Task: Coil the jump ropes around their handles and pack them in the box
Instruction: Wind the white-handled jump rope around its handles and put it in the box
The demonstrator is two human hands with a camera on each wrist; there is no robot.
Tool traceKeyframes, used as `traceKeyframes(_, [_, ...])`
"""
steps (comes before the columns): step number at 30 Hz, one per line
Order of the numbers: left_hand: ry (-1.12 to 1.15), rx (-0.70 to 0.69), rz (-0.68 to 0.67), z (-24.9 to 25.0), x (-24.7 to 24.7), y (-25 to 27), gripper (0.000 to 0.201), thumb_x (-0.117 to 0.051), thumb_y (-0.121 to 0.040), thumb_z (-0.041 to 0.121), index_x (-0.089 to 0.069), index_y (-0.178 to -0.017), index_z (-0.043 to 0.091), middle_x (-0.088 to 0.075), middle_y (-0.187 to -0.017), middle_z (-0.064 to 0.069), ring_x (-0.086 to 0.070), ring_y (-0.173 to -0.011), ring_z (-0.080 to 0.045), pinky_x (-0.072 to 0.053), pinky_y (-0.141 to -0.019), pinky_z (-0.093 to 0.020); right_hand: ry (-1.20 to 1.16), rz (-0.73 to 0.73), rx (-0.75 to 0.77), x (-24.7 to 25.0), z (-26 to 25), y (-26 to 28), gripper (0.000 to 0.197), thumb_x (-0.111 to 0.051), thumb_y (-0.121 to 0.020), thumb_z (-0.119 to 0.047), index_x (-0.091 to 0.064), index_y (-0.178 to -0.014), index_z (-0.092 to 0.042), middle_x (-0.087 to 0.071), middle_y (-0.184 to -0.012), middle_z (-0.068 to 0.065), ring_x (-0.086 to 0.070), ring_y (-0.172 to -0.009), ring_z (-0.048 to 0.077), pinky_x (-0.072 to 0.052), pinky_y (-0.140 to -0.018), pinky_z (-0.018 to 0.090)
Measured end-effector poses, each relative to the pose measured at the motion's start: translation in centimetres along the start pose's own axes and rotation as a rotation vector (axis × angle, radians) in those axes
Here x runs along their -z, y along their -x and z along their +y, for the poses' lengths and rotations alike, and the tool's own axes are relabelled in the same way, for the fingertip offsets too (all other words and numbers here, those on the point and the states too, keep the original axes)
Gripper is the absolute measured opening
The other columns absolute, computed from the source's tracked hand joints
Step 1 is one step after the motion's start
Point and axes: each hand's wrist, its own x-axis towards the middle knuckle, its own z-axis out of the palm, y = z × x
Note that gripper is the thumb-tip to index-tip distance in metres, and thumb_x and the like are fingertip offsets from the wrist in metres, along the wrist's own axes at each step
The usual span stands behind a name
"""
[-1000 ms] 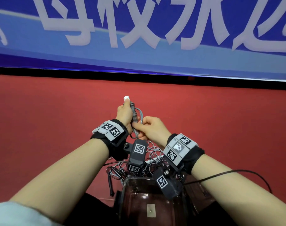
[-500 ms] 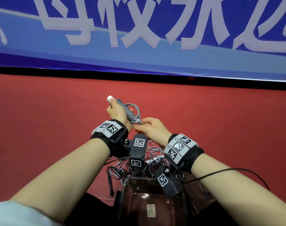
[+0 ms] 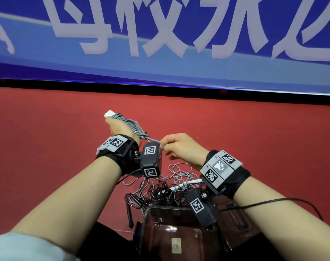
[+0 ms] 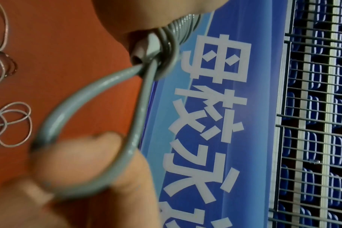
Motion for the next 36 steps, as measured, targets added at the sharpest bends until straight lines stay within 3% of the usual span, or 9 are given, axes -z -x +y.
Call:
traceKeyframes(3, [-0.083,-0.043,-0.005,0.0,0.0,0.2,0.056,-0.029,-0.094,0.058,-0.057,-0.100,0.011,-0.058,-0.094,-0.010,-0.058,-0.074,-0.024,-0.046,-0.062,-0.029,0.064,-0.072,0.078,0.3,-0.6,0.7,0.014,-0.054,-0.071,-0.010,-0.063,-0.064,-0.018,-0.057,-0.073,-0.005,-0.051,-0.062,0.004,-0.042,-0.062,0.018])
traceKeyframes(7, [-0.195,-0.121,0.003,-0.3,-0.5,0.4,0.050,-0.033,-0.094,0.051,-0.059,-0.096,0.008,-0.061,-0.084,-0.012,-0.057,-0.065,-0.026,-0.047,-0.055,-0.029,0.089,-0.114,0.199,0.9,-2.2,1.1,0.006,-0.053,-0.062,-0.016,-0.058,-0.060,-0.018,-0.048,-0.086,-0.003,-0.048,-0.065,0.006,-0.044,-0.066,0.020])
traceKeyframes(11, [-0.310,-0.183,-0.140,-0.6,-0.9,0.8,0.051,-0.032,-0.097,0.050,-0.060,-0.093,0.007,-0.062,-0.071,-0.011,-0.056,-0.049,-0.023,-0.044,-0.044,-0.023,0.160,-0.079,0.244,1.9,-2.1,0.8,0.016,-0.067,-0.079,-0.027,-0.061,-0.065,-0.023,-0.046,-0.094,-0.001,-0.050,-0.078,0.008,-0.046,-0.075,0.027])
traceKeyframes(13, [-0.348,-0.086,-0.303,-1.0,-0.8,1.4,0.053,-0.029,-0.099,0.053,-0.056,-0.087,0.009,-0.060,-0.062,-0.008,-0.054,-0.042,-0.019,-0.042,-0.041,-0.022,0.182,0.004,0.267,2.4,-1.5,0.2,0.025,-0.064,-0.091,-0.029,-0.059,-0.068,-0.022,-0.044,-0.096,0.003,-0.050,-0.079,0.012,-0.046,-0.075,0.026])
traceKeyframes(20, [-0.523,0.108,-0.575,-2.6,-0.6,4.7,0.065,-0.024,-0.097,0.066,-0.055,-0.086,0.010,-0.053,-0.052,-0.006,-0.048,-0.034,-0.015,-0.039,-0.036,-0.017,0.270,0.176,0.405,3.2,0.6,-0.3,0.021,-0.068,-0.089,-0.028,-0.066,-0.076,-0.011,-0.045,-0.084,-0.004,-0.044,-0.067,0.004,-0.040,-0.071,0.019])
traceKeyframes(26, [-0.668,0.234,-0.744,-3.6,-1.5,7.5,0.073,-0.019,-0.097,0.067,-0.058,-0.080,0.007,-0.054,-0.054,-0.004,-0.044,-0.033,-0.012,-0.033,-0.032,-0.014,0.158,0.394,0.465,4.5,1.3,-1.7,0.023,-0.073,-0.085,-0.021,-0.060,-0.067,-0.026,-0.041,-0.090,-0.002,-0.046,-0.068,0.009,-0.046,-0.067,0.020])
traceKeyframes(31, [-0.554,0.285,-0.707,-4.4,-0.8,7.4,0.060,-0.026,-0.101,0.055,-0.057,-0.098,0.004,-0.056,-0.060,-0.007,-0.053,-0.041,-0.014,-0.042,-0.038,-0.017,0.248,0.417,0.361,4.5,3.2,-2.2,0.019,-0.069,-0.087,-0.037,-0.067,-0.071,-0.027,-0.046,-0.082,-0.001,-0.046,-0.069,0.008,-0.041,-0.070,0.021])
traceKeyframes(34, [-0.432,0.392,-0.645,-4.3,-0.4,7.4,0.048,-0.036,-0.099,0.041,-0.050,-0.117,-0.001,-0.059,-0.075,-0.015,-0.064,-0.050,-0.022,-0.053,-0.044,-0.025,0.230,0.351,0.241,4.8,3.7,-2.4,0.029,-0.063,-0.085,-0.053,-0.069,-0.077,-0.026,-0.057,-0.076,0.000,-0.051,-0.070,0.011,-0.046,-0.075,0.037])
traceKeyframes(36, [-0.363,0.444,-0.563,-4.0,-0.3,7.1,0.035,-0.037,-0.097,0.031,-0.046,-0.108,-0.001,-0.058,-0.074,-0.018,-0.063,-0.052,-0.026,-0.055,-0.045,-0.027,0.134,0.377,0.163,5.1,3.0,-2.2,0.036,-0.056,-0.090,-0.054,-0.069,-0.085,-0.021,-0.058,-0.074,-0.002,-0.052,-0.068,0.012,-0.046,-0.071,0.035])
